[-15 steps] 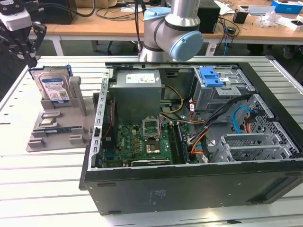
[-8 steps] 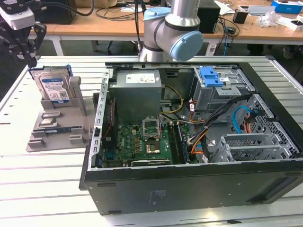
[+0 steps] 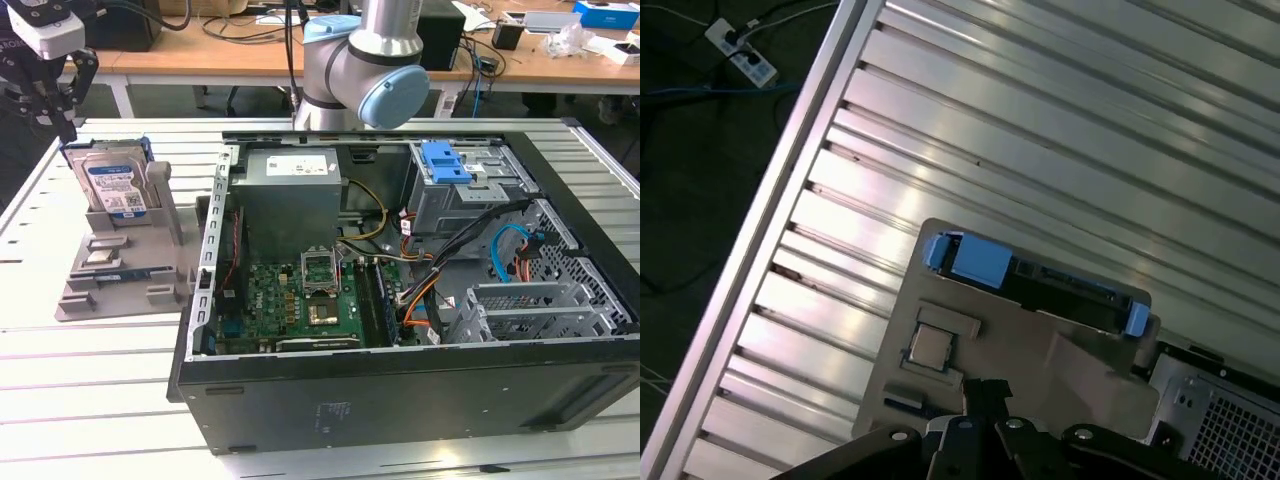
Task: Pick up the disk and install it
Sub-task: 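Pick up the disk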
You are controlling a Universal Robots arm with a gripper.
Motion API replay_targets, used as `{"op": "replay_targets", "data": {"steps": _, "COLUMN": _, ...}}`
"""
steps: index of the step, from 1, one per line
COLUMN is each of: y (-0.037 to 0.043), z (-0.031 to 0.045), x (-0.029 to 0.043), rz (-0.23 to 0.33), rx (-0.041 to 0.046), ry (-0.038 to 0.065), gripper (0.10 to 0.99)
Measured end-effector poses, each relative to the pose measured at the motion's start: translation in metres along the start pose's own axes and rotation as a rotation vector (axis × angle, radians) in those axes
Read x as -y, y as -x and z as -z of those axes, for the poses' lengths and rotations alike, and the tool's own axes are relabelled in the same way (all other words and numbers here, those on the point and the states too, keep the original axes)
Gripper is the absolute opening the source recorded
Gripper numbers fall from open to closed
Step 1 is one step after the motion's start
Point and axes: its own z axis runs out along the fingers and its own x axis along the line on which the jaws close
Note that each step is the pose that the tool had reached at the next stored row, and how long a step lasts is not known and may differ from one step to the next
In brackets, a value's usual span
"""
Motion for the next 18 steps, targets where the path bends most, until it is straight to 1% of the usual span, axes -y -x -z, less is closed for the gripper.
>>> {"op": "replay_targets", "data": {"steps": 2, "y": 0.0000, "z": 0.0000, "x": 0.0000, "rz": 0.023, "rx": -0.0008, "ry": 0.001, "gripper": 0.106}}
{"op": "replay_targets", "data": {"steps": 3, "y": 0.0000, "z": 0.0000, "x": 0.0000, "rz": 0.054, "rx": -0.0017, "ry": 0.001, "gripper": 0.106}}
{"op": "replay_targets", "data": {"steps": 10, "y": 0.0001, "z": 0.0000, "x": -0.0001, "rz": 0.149, "rx": -0.0044, "ry": 0.004, "gripper": 0.106}}
{"op": "replay_targets", "data": {"steps": 12, "y": 0.0001, "z": 0.0000, "x": -0.0001, "rz": 0.190, "rx": -0.0057, "ry": 0.005, "gripper": 0.106}}
{"op": "replay_targets", "data": {"steps": 15, "y": 0.0001, "z": 0.0000, "x": -0.0001, "rz": 0.234, "rx": -0.0070, "ry": 0.006, "gripper": 0.106}}
{"op": "replay_targets", "data": {"steps": 18, "y": 0.0001, "z": 0.0000, "x": 0.0000, "rz": 0.270, "rx": -0.0081, "ry": 0.007, "gripper": 0.106}}
